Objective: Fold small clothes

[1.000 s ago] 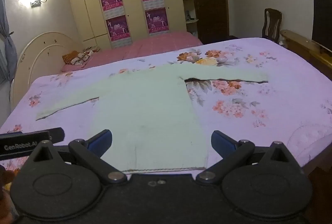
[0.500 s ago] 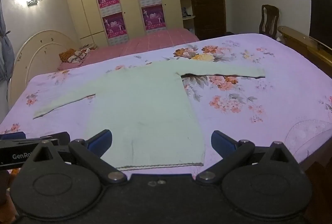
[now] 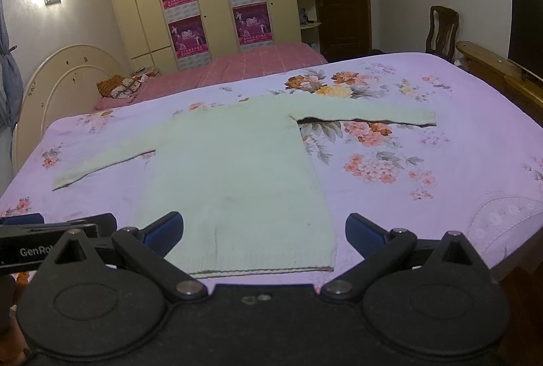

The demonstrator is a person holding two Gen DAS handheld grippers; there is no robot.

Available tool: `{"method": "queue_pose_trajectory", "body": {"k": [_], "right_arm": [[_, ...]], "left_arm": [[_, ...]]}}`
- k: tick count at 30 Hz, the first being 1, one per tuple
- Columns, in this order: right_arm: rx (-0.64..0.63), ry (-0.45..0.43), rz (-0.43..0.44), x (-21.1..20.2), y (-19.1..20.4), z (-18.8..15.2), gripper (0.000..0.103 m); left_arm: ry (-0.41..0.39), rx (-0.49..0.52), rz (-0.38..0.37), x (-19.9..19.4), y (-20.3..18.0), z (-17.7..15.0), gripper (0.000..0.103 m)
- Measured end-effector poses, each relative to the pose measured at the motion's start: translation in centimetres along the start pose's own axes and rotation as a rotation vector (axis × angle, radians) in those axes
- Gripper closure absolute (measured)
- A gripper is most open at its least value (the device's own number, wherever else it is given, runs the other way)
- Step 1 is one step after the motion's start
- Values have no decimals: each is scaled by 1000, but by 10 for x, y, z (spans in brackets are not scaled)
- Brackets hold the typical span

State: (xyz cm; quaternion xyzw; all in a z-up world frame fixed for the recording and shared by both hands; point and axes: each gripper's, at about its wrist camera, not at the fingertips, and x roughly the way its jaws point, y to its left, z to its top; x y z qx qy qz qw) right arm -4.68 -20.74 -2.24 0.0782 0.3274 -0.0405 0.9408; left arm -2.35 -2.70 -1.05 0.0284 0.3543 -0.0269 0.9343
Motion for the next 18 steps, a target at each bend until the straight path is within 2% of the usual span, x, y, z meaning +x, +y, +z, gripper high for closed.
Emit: {"method": "queue_pose_trajectory", "body": {"k": [18], "right_arm": [[-1, 7, -6, 3, 1, 0, 1]], "left_arm": [[7, -2, 0, 0, -1, 0, 0]]}}
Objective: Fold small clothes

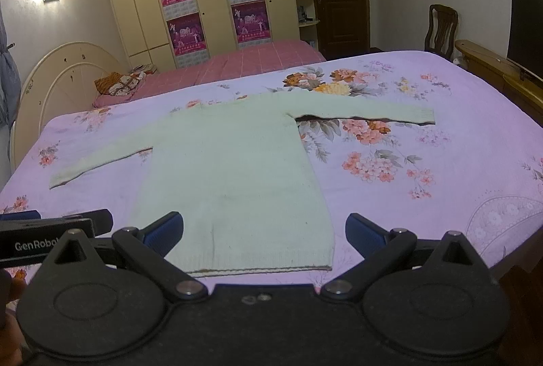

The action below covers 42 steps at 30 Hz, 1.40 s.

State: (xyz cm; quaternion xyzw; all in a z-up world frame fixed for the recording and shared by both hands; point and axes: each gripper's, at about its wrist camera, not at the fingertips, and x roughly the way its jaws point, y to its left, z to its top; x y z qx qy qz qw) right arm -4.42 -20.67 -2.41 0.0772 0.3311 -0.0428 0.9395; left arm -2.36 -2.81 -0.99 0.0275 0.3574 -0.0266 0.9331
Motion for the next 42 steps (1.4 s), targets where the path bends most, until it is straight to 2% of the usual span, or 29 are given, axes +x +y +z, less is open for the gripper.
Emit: {"method": "queue_pose_trajectory", "body": {"k": [13, 42], "right_arm": [[-7, 10, -3, 5, 1, 1, 1], [-21, 28, -19, 32, 14, 11, 1]], "left_arm": [[5, -1, 1, 3, 3, 0, 0], [55, -35, 24, 47, 22, 15, 0]]}}
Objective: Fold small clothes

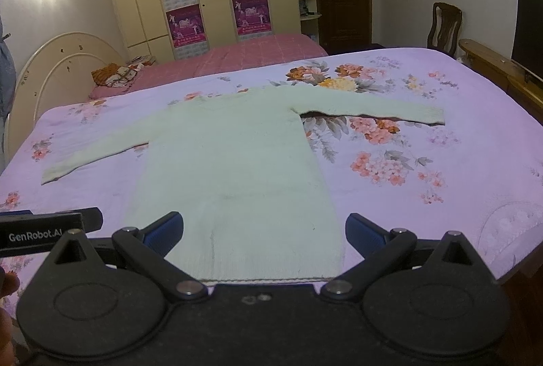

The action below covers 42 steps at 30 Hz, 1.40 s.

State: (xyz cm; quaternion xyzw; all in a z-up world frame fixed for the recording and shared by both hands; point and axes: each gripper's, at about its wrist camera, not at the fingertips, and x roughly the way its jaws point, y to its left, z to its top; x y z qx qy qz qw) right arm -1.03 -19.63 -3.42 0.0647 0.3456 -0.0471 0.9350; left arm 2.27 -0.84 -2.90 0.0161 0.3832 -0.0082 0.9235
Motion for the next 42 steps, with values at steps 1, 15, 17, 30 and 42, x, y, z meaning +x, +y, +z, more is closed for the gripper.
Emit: {"method": "queue_pose_trajectory", "body": {"k": [1, 15, 17, 30, 42], "right_arm": [[0, -1, -1, 2, 0, 1, 1], [0, -25, -19, 35, -13, 22, 1], [-3, -27, -22, 42, -15, 26, 1], [3, 13, -45, 101, -27, 53, 1], [1, 57, -74, 157, -45, 83, 1]], "left_arm": [[1, -1, 2, 2, 0, 1, 0], [19, -12, 19, 51, -4, 29, 0], [23, -12, 22, 60, -7, 34, 0], [66, -30, 45, 124, -17, 63, 0], [96, -31, 72, 186, -38, 97, 0]]}}
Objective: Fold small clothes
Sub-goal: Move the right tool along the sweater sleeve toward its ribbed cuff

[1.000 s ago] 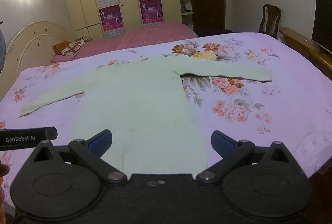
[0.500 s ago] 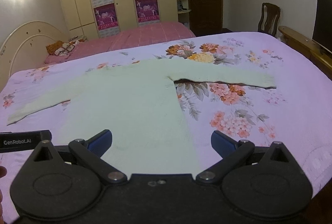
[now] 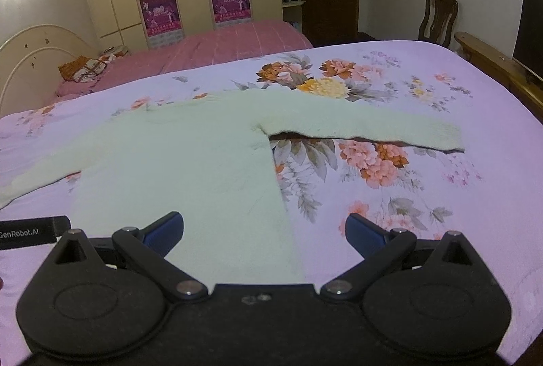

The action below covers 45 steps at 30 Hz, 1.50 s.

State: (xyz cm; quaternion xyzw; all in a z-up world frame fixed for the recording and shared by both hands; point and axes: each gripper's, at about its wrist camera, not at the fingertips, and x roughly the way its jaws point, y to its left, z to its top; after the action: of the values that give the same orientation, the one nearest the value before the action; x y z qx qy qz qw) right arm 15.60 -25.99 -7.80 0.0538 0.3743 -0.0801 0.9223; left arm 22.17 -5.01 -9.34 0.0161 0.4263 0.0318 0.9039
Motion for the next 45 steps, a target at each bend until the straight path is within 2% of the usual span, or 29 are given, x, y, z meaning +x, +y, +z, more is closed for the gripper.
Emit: {"method": "queue_pose_trajectory", "body": {"k": [22, 45], "right_arm": [[6, 56, -46, 111, -54, 56, 2], [0, 116, -120, 187, -107, 77, 3]], "left_arm": [[29, 13, 55, 90, -59, 58, 0], [59, 44, 89, 159, -99, 87, 0]]}}
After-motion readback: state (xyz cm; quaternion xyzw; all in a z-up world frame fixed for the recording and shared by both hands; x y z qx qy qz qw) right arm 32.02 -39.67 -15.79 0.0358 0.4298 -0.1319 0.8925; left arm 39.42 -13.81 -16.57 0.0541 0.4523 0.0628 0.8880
